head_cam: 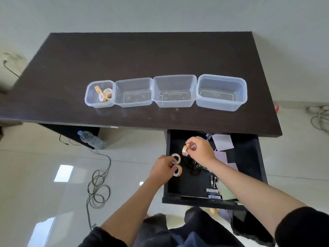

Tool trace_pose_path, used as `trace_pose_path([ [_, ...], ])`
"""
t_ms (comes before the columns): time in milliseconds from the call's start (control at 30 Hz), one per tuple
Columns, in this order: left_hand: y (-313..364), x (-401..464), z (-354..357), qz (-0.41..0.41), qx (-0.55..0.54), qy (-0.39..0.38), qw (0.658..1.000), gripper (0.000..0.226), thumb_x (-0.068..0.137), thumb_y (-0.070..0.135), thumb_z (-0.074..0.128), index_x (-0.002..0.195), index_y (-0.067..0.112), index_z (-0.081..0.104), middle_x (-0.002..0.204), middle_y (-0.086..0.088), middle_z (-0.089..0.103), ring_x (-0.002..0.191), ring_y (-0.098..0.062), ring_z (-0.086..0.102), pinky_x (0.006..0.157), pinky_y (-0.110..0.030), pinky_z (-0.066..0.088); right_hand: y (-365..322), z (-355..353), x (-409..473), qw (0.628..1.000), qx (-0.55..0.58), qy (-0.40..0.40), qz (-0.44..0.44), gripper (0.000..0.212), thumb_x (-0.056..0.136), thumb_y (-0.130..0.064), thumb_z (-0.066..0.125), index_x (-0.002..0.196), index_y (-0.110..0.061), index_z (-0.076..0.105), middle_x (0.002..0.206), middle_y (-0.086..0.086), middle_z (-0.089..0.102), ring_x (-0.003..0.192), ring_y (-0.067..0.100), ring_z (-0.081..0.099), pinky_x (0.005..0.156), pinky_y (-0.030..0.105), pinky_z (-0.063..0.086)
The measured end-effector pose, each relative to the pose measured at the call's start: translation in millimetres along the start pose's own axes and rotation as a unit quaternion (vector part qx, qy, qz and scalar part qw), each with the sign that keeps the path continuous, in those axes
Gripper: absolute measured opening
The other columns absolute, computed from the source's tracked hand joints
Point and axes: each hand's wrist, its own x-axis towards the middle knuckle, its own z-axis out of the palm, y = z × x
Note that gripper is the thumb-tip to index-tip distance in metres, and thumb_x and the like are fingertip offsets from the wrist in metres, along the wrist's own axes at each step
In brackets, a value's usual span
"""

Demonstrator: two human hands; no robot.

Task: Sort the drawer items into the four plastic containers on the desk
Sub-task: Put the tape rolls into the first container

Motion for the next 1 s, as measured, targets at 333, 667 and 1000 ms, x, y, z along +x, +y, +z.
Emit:
trace_pose_path([
  [333,-93,-9,-174,-0.006,-0.008,0.134,0.991,0.027,0.083,0.018,0.066,0.11,0.017,0.068,0.101,-0.004,0.052,0.08,-0.019,0.058,0.076,-0.024,0.046,-158,75,29,0.997,0.029,0.001,-0.078,0.016,0.073,-0.014,0.067,0.087,-0.02,0.063,0.081,-0.01,0.06,0.077,0.015,0.059,0.07,0.04,0.056],
  [667,-133,13,-288,0.017,-0.004,0.189,0.982,0.029,0.081,0.016,0.066,0.11,0.014,0.068,0.104,-0.005,0.05,0.088,-0.022,0.06,0.08,-0.027,0.048,-252,117,70,0.986,0.0,0.063,-0.153,0.016,0.072,-0.011,0.067,0.087,-0.016,0.069,0.087,0.0,0.066,0.085,0.023,0.059,0.074,0.039,0.053],
  [1000,-140,94,-342,-0.004,0.02,0.181,0.983,0.034,0.084,0.026,0.065,0.117,0.021,0.063,0.109,-0.007,0.05,0.099,-0.023,0.055,0.079,-0.029,0.046,-292,120,154,0.978,-0.085,0.057,-0.18,0.029,0.081,-0.018,0.067,0.11,-0.017,0.07,0.1,0.002,0.066,0.097,0.022,0.055,0.075,0.031,0.045],
])
